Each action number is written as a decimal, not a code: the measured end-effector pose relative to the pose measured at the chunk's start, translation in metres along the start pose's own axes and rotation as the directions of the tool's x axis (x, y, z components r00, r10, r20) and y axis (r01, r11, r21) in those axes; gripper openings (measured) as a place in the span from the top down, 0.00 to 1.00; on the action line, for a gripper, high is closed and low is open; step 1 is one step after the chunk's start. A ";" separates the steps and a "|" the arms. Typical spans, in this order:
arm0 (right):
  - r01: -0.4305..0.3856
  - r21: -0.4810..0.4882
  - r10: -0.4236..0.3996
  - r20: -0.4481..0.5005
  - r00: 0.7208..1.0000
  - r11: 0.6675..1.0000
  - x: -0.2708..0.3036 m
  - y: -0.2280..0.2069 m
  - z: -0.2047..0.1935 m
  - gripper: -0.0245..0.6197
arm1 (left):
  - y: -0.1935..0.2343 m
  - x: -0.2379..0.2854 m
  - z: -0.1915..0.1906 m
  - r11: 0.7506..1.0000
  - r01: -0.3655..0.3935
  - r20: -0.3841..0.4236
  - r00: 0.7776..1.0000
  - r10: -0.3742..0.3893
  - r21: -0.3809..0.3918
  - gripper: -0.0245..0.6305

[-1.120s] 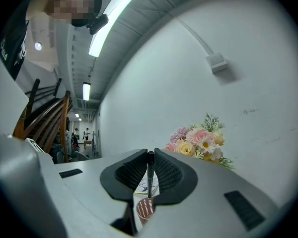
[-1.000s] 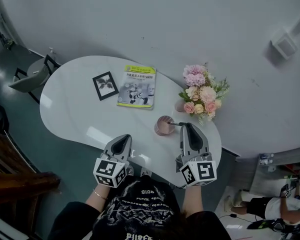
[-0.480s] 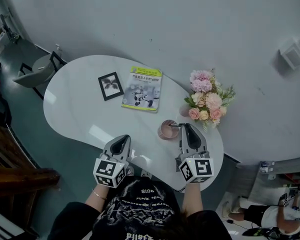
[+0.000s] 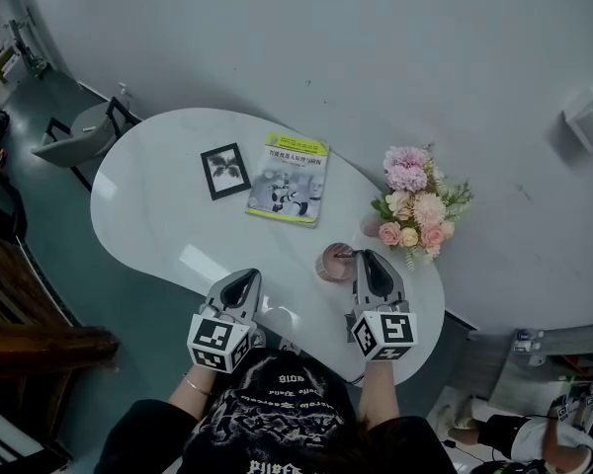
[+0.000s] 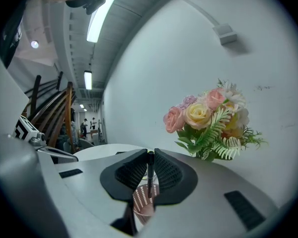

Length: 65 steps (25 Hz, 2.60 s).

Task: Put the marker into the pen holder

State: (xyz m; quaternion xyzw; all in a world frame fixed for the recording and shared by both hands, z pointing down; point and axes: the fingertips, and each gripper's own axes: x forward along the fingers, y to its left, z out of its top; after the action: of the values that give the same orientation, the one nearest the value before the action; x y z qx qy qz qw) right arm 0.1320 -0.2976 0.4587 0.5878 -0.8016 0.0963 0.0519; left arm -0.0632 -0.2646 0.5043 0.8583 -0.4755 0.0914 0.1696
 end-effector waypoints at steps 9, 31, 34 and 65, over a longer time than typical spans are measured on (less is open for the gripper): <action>-0.017 0.008 0.018 -0.034 0.999 1.000 0.009 -0.005 -0.013 0.86 | 0.004 0.002 0.001 1.000 -0.031 -0.002 1.000 0.031 -0.003 0.93; -0.038 0.045 0.043 -0.122 0.992 0.998 0.023 -0.009 -0.052 0.86 | 0.003 0.007 -0.005 0.998 -0.054 -0.036 0.998 0.054 0.013 0.93; -0.035 0.067 0.043 -0.132 0.990 0.997 0.024 -0.010 -0.058 0.86 | 0.003 0.007 -0.006 0.998 -0.054 -0.040 0.998 0.054 0.014 0.93; 0.015 0.200 0.019 -0.169 0.985 0.980 0.023 -0.023 -0.083 0.66 | 0.006 0.009 -0.009 0.999 -0.049 -0.048 0.998 0.050 0.023 0.93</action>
State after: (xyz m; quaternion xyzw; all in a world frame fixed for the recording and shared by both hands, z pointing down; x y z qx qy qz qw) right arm 0.1443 -0.3080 0.5462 0.5789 -0.7810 0.2264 0.0607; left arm -0.0637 -0.2707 0.5169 0.8455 -0.4916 0.1213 0.1694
